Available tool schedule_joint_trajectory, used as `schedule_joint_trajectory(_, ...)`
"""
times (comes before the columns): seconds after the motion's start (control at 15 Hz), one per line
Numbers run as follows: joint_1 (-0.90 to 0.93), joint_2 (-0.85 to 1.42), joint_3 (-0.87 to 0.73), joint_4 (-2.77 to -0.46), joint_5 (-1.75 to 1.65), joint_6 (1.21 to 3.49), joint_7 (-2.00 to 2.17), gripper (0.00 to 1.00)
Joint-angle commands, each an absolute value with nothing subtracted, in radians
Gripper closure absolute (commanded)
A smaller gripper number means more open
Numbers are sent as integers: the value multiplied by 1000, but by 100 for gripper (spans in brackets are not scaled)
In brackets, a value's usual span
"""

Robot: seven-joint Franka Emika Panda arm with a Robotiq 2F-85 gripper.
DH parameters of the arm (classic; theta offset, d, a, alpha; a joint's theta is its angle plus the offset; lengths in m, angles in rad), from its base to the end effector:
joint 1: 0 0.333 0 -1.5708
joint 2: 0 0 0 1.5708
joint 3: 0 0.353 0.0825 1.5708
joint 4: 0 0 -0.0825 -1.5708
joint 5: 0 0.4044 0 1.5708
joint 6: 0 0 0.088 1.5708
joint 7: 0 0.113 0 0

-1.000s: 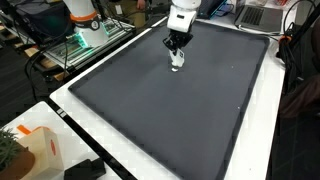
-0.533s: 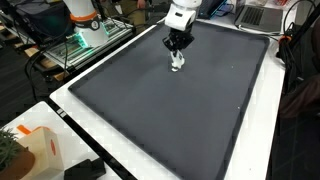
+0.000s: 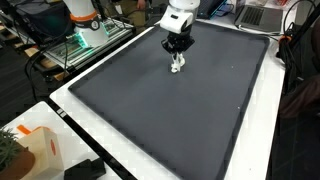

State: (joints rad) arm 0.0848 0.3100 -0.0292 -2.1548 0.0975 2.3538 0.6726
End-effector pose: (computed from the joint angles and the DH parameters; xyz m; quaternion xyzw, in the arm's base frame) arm 0.5779 0.0341 0.2585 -0.9395 0.3370 0.0616 0.0066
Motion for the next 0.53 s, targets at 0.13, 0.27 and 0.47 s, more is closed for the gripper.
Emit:
schedule_joint_trajectory(0.13,113,288,-66,-2180,22,2470,809,99)
schedule_joint_trajectory(0.27,100,248,-58,-2203,37,2443,781,99)
schedule_joint_trajectory(0.47,77,147,-28,-2274,98,2472,683,99)
